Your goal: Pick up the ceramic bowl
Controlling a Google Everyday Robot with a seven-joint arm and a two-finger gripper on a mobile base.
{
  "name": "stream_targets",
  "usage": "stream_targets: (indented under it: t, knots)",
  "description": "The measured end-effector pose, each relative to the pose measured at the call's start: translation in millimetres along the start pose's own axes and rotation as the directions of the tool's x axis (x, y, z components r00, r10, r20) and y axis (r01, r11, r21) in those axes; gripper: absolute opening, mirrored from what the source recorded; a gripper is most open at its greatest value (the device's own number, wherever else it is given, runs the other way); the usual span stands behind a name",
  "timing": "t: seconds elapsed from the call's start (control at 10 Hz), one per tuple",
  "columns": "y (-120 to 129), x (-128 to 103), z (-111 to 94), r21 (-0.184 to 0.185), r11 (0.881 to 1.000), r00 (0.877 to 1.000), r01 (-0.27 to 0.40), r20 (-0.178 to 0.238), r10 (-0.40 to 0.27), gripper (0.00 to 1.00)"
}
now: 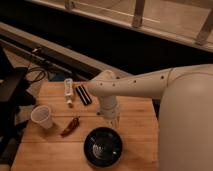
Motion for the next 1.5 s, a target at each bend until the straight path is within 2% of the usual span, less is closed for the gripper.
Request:
stream_targets:
  t: [0.1,0.3,0.4,0.5,0.6,1.0,1.4,1.5]
  knots:
    - [3.5,-0.2,-5.2,0.015,1.0,1.0,0.006,0.02,-0.006,0.43]
    - [12.8,-4.4,-10.5,-0.004,1.0,1.0,0.019,0.02,-0.018,0.65]
    - [11.3,-4.3,-3.5,-0.018,1.0,1.0,0.019,0.011,-0.019,0.75]
    - [8.9,-5.1,5.9,-0.027,0.999,1.0,0.017,0.001,-0.016,0.79]
    - [7.4,-7.9,21.4,-0.041,0.999,1.0,0.014,-0.018,-0.015,0.8]
    - [-2.3,-9.3,51.2,-0.056,0.998,0.997,-0.013,-0.076,0.009,0.8]
    - [-6.3,-8.6,63.8,-0.059,0.998,0.994,-0.027,-0.107,0.021,0.8]
    - [-7.2,-9.6,72.3,-0.071,0.997,0.992,-0.03,-0.126,0.021,0.8]
